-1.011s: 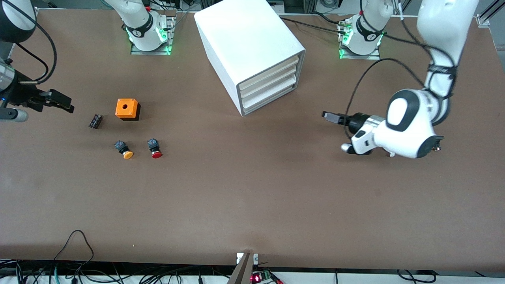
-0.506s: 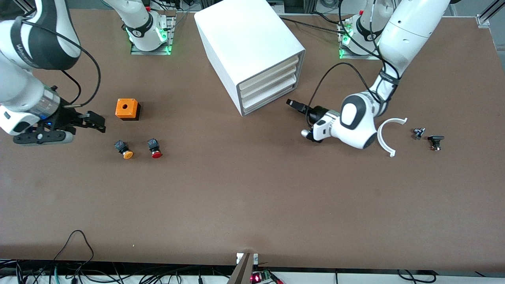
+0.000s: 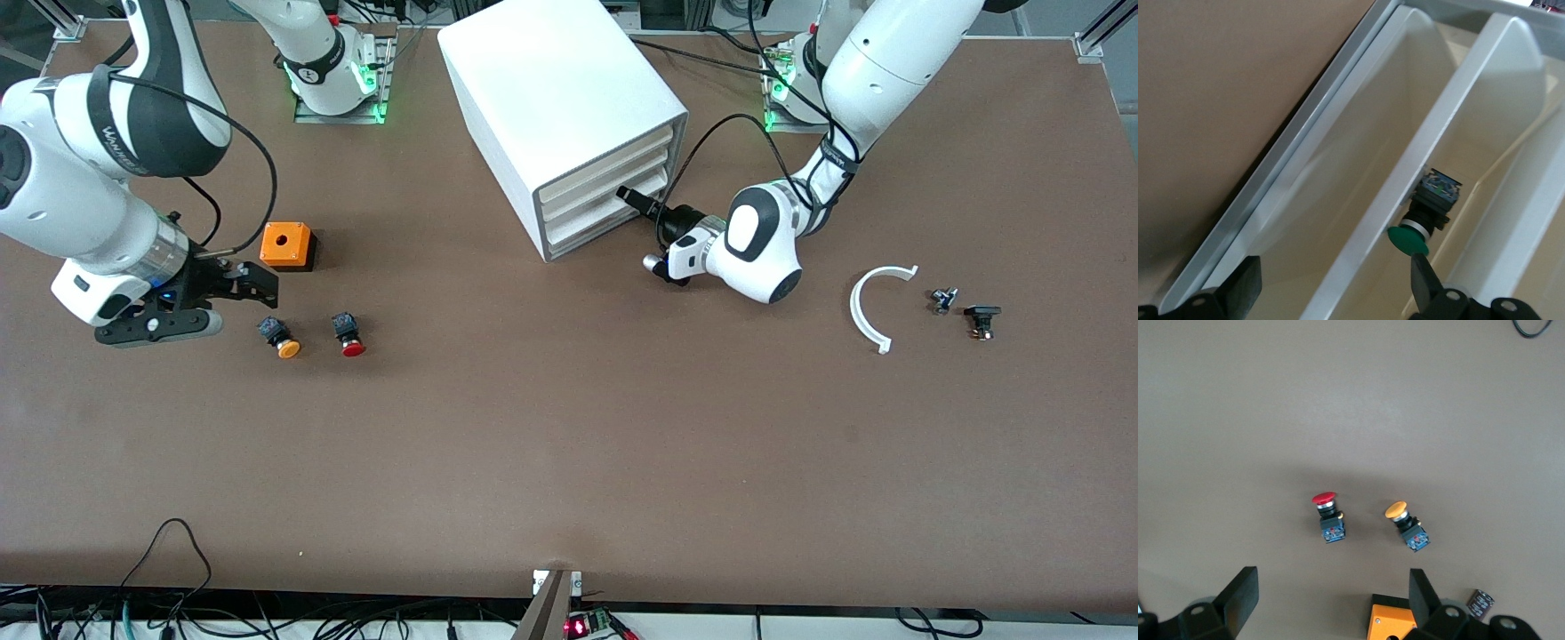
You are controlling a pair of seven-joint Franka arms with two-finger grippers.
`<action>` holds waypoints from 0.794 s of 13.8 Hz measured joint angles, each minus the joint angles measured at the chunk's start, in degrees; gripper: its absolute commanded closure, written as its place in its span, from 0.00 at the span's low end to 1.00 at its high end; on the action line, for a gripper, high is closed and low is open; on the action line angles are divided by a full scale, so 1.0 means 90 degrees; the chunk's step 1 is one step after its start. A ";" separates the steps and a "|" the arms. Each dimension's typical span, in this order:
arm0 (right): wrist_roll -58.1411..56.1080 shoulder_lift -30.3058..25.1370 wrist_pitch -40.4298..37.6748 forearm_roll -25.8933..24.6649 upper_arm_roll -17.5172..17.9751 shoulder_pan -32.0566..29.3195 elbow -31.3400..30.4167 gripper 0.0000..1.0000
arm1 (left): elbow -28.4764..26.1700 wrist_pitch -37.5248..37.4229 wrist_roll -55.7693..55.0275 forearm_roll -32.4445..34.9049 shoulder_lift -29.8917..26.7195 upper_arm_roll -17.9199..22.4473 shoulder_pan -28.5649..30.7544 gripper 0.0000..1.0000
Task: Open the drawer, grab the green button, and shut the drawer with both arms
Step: 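Pull the drawer open with the left gripper while the right gripper approaches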
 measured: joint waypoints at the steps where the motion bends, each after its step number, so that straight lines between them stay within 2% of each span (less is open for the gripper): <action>1: 0.0000 0.0000 0.0000 0.0000 0.0005 0.0097 0.0013 0.00 | -0.0064 0.0136 0.0016 -0.0007 0.0001 -0.0051 0.0002 1.00; 7: 0.0009 0.0344 0.0079 0.0002 0.0030 0.0853 0.0077 0.00 | -0.0146 0.0343 0.0124 -0.0101 -0.0124 -0.0242 0.0067 1.00; 9: 0.0009 0.0573 0.0226 0.0004 0.0034 0.1161 0.0199 0.00 | -0.0042 0.0346 0.0275 -0.0102 -0.0259 -0.0013 0.0219 1.00; 11: 0.0011 0.0850 0.0270 0.0005 0.0038 0.1532 0.0481 0.00 | 0.0184 0.0251 0.0544 -0.0096 -0.0351 0.0463 0.0458 1.00</action>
